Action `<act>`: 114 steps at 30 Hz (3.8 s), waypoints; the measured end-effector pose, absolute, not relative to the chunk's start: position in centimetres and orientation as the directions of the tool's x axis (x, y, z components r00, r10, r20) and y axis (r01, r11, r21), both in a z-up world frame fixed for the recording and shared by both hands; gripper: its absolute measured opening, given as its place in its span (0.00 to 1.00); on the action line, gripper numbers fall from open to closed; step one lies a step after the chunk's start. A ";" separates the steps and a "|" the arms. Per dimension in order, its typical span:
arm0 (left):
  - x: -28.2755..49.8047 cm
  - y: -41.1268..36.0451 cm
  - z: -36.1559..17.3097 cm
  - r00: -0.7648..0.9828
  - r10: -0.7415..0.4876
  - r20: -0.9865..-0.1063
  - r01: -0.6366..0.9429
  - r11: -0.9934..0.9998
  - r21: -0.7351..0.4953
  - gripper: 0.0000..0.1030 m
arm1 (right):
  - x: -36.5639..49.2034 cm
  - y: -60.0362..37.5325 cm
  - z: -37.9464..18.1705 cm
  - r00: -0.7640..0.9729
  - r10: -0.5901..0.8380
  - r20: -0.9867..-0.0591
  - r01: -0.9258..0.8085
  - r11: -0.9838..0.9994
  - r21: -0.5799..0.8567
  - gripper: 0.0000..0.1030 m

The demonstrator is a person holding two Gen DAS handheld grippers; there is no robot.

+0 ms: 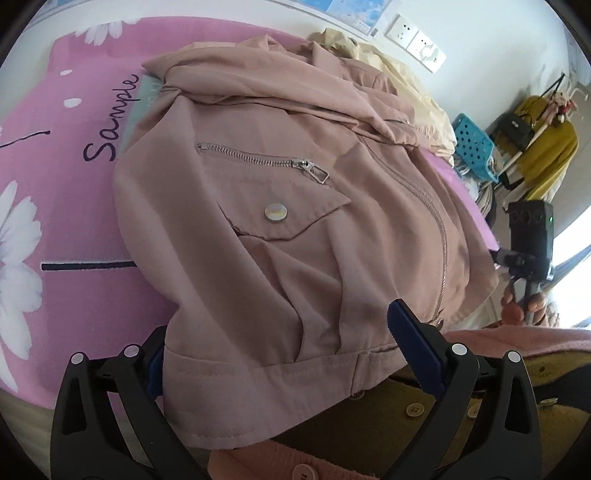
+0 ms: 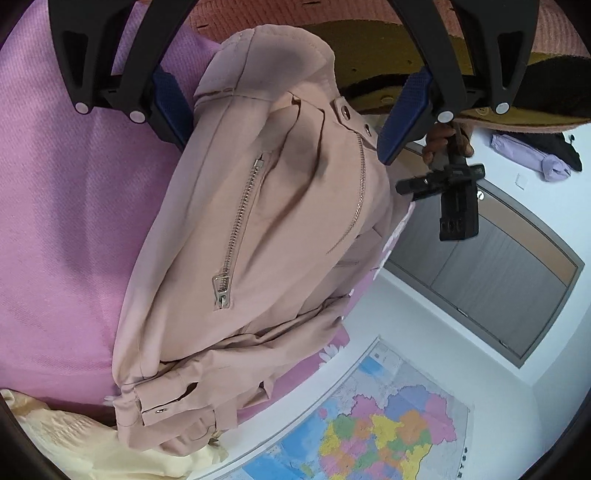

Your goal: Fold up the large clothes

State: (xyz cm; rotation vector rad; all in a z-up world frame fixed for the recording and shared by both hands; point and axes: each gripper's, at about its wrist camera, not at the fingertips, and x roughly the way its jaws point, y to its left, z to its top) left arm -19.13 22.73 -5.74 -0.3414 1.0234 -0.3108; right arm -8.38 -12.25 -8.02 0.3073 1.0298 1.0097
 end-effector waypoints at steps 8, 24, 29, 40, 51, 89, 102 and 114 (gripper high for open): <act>-18.3 21.0 -5.7 0.486 -0.290 -0.824 0.079 0.954 -0.289 0.91 | -9.9 -12.5 -8.1 0.134 0.792 -0.595 -0.582 0.549 0.600 0.79; -19.0 22.1 -5.5 0.526 -0.257 -0.810 0.061 0.962 -0.266 0.46 | -10.2 -12.6 -8.5 0.251 0.697 -0.672 -0.517 0.683 0.516 0.18; -19.4 24.2 -4.5 0.560 -0.305 -0.770 0.030 0.937 -0.349 0.11 | -10.5 -13.9 -6.6 0.176 0.852 -0.493 -0.547 0.501 0.671 0.15; -19.6 25.8 -6.1 0.532 -0.391 -0.751 0.012 0.891 -0.455 0.43 | -9.4 -12.3 -8.5 0.148 0.807 -0.572 -0.536 0.552 0.639 0.48; -21.8 27.3 -1.6 0.658 -0.426 -0.621 0.059 0.852 -0.521 0.05 | -11.5 -13.9 -3.6 0.209 0.910 -0.358 -0.588 0.409 0.698 0.07; -8.8 28.3 9.6 0.674 -0.299 -0.676 0.084 0.939 -0.332 0.06 | 1.2 -11.8 4.3 0.334 0.903 -0.270 -0.522 0.416 0.745 0.08; -5.5 29.1 10.4 0.639 -0.300 -0.709 0.079 0.942 -0.327 0.06 | 4.3 -11.0 5.0 0.364 0.880 -0.307 -0.471 0.458 0.754 0.09; -3.3 29.6 10.6 0.629 -0.286 -0.723 0.067 0.946 -0.316 0.06 | 5.7 -10.5 5.9 0.375 0.870 -0.321 -0.468 0.477 0.744 0.10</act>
